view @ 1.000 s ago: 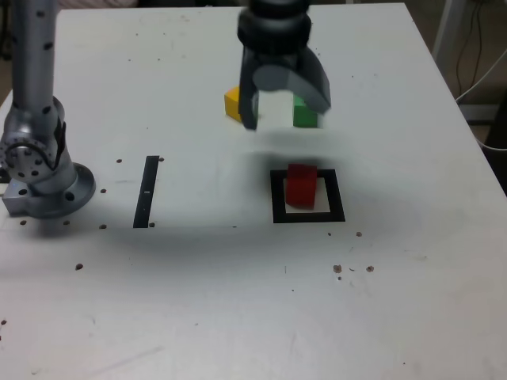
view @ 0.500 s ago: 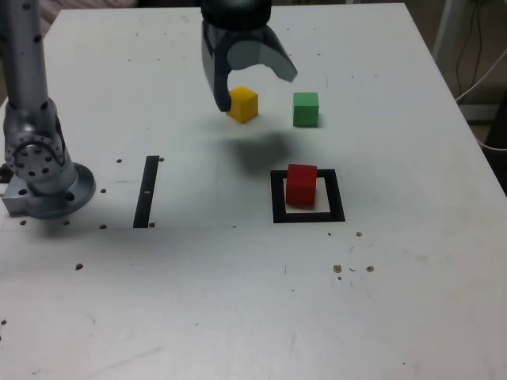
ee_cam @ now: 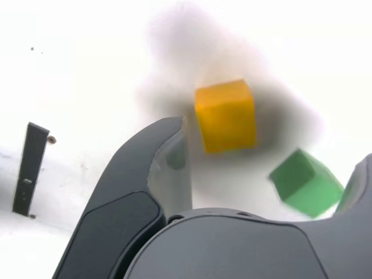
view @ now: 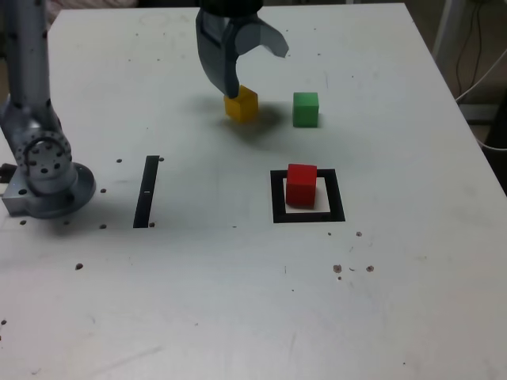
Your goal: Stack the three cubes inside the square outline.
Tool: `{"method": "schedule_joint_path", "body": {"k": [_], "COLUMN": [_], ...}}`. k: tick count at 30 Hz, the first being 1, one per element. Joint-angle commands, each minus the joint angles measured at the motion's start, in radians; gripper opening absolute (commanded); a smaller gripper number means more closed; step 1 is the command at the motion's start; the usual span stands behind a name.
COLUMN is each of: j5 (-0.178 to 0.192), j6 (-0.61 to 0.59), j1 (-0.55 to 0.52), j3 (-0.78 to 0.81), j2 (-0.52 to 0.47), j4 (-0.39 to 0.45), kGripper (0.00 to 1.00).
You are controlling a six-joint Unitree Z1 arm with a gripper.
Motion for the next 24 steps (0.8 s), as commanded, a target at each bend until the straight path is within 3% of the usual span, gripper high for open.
{"method": "schedule_joint_path", "body": {"k": [1,24], "j5": [0.003,0.005], "j6": [0.003,-0.042], "j1": [0.016,0.027], "j3": [-0.002,0.029], "j2": [0.017,0.134], "j4": [-0.004,-0.065], "kGripper": [0.97,0.89]}}
